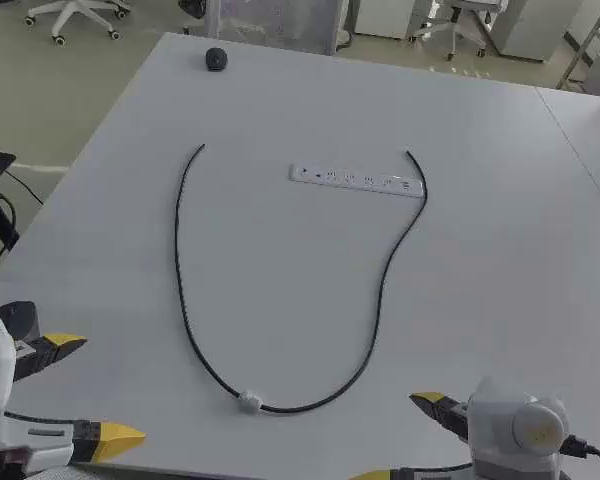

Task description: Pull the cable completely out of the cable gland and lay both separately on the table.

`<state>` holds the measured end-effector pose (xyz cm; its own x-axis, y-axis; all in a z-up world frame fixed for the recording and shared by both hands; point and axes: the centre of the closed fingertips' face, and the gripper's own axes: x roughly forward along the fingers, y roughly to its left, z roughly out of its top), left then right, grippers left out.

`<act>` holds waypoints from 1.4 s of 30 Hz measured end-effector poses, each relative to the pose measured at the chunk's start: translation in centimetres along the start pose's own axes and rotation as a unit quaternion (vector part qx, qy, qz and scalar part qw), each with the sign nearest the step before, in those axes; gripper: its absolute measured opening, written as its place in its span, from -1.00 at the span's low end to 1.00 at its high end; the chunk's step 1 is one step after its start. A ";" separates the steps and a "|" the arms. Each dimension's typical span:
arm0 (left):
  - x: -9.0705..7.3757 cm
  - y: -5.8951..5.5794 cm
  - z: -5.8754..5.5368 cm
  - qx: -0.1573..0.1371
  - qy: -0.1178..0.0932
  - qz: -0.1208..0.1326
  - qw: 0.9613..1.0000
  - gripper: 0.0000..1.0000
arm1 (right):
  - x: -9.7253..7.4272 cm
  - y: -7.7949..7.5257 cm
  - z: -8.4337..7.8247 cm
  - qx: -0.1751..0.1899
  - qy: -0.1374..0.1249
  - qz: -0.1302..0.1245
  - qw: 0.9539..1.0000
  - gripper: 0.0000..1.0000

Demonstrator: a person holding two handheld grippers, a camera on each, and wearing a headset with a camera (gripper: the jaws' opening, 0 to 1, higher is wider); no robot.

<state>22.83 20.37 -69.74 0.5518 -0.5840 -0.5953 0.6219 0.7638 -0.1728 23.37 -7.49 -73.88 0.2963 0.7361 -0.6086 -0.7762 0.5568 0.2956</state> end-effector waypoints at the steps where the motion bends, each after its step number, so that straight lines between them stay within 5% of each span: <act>1: 0.0 0.0 -0.1 0.002 0.003 -0.001 1.000 0.88 | 0.0 0.0 0.0 0.000 -0.001 -0.001 1.000 0.96; 10: 0.0 0.3 -0.3 0.013 0.012 -0.002 1.000 0.87 | 0.1 -0.4 0.3 -0.004 0.000 -0.002 1.000 0.95; 28: 0.2 0.2 -0.9 0.052 0.062 -0.019 0.997 0.86 | 0.2 -0.4 0.5 -0.010 0.005 -0.002 1.000 0.93; 31: 0.2 0.0 -0.1 0.057 0.055 -0.020 0.997 0.85 | 0.1 -0.6 0.1 0.005 0.020 -0.004 1.000 0.87; 35: 0.7 -0.2 -0.6 0.084 0.072 -0.024 0.994 0.86 | 0.0 -1.0 0.7 0.005 0.015 -0.013 1.000 0.86; 42: 0.7 0.2 -1.2 0.073 0.078 -0.015 0.994 0.81 | -0.1 -1.4 1.8 0.007 0.028 -0.016 0.999 0.67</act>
<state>22.71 20.41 -71.11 0.4471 -0.5472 -0.7076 0.7163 0.6928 -0.0833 25.46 -7.62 -72.94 0.2883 0.6954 -0.6583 -0.7587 0.5853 0.2860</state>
